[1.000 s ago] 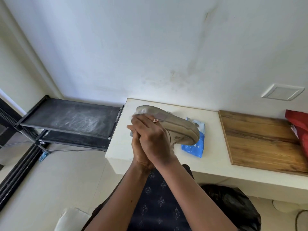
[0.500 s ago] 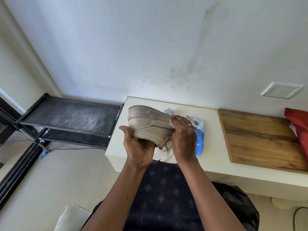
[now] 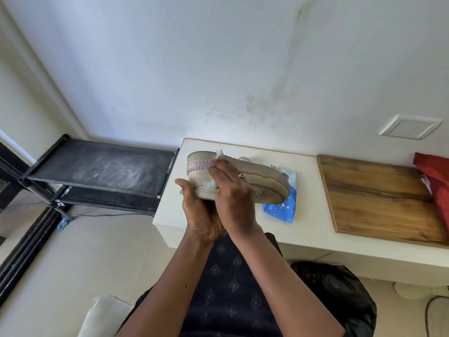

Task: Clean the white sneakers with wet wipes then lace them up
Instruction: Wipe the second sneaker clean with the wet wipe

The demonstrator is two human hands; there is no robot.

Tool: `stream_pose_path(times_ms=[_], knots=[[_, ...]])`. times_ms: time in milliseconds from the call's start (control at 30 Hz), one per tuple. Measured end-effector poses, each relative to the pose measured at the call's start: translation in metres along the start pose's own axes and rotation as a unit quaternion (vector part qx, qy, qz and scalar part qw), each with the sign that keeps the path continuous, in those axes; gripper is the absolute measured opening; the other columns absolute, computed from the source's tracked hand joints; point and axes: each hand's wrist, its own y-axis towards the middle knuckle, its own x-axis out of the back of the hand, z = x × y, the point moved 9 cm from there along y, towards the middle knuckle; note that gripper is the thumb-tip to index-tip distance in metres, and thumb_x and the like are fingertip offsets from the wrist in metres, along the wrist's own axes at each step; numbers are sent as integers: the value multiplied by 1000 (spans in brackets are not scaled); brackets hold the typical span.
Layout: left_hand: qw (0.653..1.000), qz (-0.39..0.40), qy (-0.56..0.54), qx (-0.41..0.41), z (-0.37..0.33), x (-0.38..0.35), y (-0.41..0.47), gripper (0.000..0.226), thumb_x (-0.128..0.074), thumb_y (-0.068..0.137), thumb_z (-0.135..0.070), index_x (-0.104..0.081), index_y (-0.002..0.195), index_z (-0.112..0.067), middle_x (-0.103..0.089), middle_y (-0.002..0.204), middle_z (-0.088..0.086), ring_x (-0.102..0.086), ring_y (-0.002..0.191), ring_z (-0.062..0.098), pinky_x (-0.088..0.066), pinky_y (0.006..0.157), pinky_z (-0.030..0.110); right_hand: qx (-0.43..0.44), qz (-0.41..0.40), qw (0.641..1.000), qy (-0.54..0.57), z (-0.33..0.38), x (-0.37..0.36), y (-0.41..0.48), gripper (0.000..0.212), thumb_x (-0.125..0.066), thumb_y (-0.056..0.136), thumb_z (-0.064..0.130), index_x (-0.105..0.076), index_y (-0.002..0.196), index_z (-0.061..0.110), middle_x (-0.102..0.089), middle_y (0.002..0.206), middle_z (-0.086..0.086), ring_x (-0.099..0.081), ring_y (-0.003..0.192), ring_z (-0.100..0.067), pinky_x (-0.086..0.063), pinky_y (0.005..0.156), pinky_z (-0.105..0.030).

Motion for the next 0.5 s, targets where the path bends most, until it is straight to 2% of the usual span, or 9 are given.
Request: stream_pose_path(times_ms=[67, 133, 167, 233, 300, 400, 500], knots=[[1000, 4, -9, 3, -2, 0, 0, 76, -22, 91, -64, -69, 107, -6, -66, 107, 14, -64, 100, 22, -51, 90, 31, 15, 10, 1000, -4, -5, 1, 0, 21, -52, 78, 2, -70, 89, -2, -70, 96, -13, -66, 94, -26, -48, 86, -28], [1000, 11, -4, 6, -4, 0, 2, 79, -17, 92, -64, -65, 107, -4, -69, 98, 14, -68, 86, 25, -57, 71, 32, 12, 16, 1000, -22, -23, 4, -5, 25, -56, 72, -10, -70, 91, -3, -70, 95, -13, -67, 91, -26, -51, 84, -28], [1000, 14, 4, 7, -6, 0, 2, 79, -14, 92, -64, -62, 107, -4, -69, 93, 14, -68, 78, 26, -55, 59, 33, 2, 16, 999, -36, -35, 7, -8, 27, -58, 71, -13, -70, 93, -4, -70, 94, -14, -67, 89, -26, -53, 83, -29], [1000, 10, 5, 0, -11, 2, 4, 77, -12, 92, -65, -60, 108, -6, -69, 89, 14, -67, 71, 29, -52, 50, 35, -17, 12, 997, -73, -57, 16, -13, 29, -58, 73, -13, -69, 98, -5, -70, 94, -16, -68, 88, -27, -51, 85, -29], [1000, 4, -5, -6, -15, 3, 5, 75, -14, 92, -64, -59, 110, -7, -68, 92, 13, -66, 76, 30, -54, 53, 37, -40, 14, 993, -110, -77, 21, -15, 29, -56, 74, -12, -69, 98, -4, -70, 93, -16, -67, 87, -28, -50, 84, -30], [999, -13, -30, 5, -13, 10, 5, 77, -20, 91, -67, -57, 119, -6, -64, 103, 15, -60, 93, 32, -54, 70, 42, -99, 15, 985, -143, -100, 26, -16, 33, -62, 64, -23, -68, 92, -7, -69, 92, -19, -67, 85, -33, -58, 68, -39], [1000, -12, -28, -1, -16, 10, 4, 85, -22, 88, -69, -45, 135, -2, -58, 112, 17, -54, 102, 35, -52, 75, 44, -132, 8, 978, -158, -97, 24, -12, 35, -39, 71, -14, -67, 93, -10, -67, 97, -24, -67, 86, -37, -57, 59, -40]])
